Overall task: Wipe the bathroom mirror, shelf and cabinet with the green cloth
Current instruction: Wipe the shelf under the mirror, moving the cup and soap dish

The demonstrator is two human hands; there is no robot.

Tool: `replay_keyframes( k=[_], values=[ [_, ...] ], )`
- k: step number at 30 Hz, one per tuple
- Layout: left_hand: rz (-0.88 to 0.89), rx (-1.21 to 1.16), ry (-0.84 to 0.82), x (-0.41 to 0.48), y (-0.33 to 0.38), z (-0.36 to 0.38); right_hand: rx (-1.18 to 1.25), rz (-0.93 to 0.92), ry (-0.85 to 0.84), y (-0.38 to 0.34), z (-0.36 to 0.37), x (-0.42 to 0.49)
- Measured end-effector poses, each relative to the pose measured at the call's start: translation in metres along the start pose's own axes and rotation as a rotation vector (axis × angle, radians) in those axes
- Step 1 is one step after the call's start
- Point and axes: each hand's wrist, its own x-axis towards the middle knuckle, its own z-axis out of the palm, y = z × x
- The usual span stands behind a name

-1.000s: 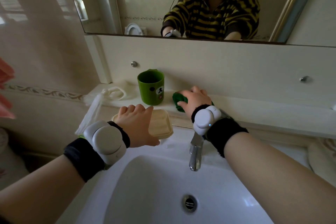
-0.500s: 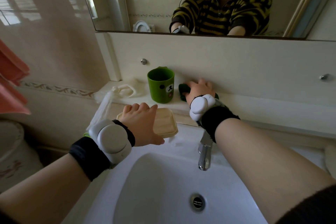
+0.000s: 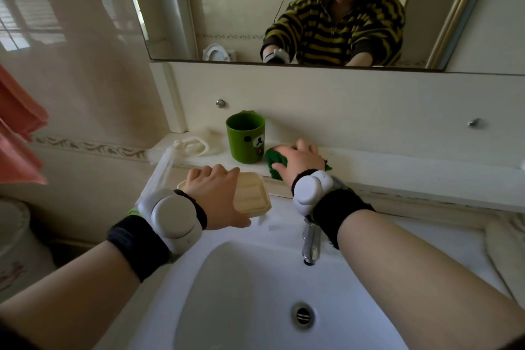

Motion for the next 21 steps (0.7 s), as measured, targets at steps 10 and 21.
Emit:
replay_keyframes(
  k=[10,21],
  values=[
    [0.051,0.048,-0.01,0.007,0.024,-0.008,0.055,-0.017,0.002,0.023,-0.007,-0.015],
    [0.114,0.055,0.022,0.027,0.061,-0.017,0.058,0.025,-0.008,0.079,-0.032,-0.037]
  ],
)
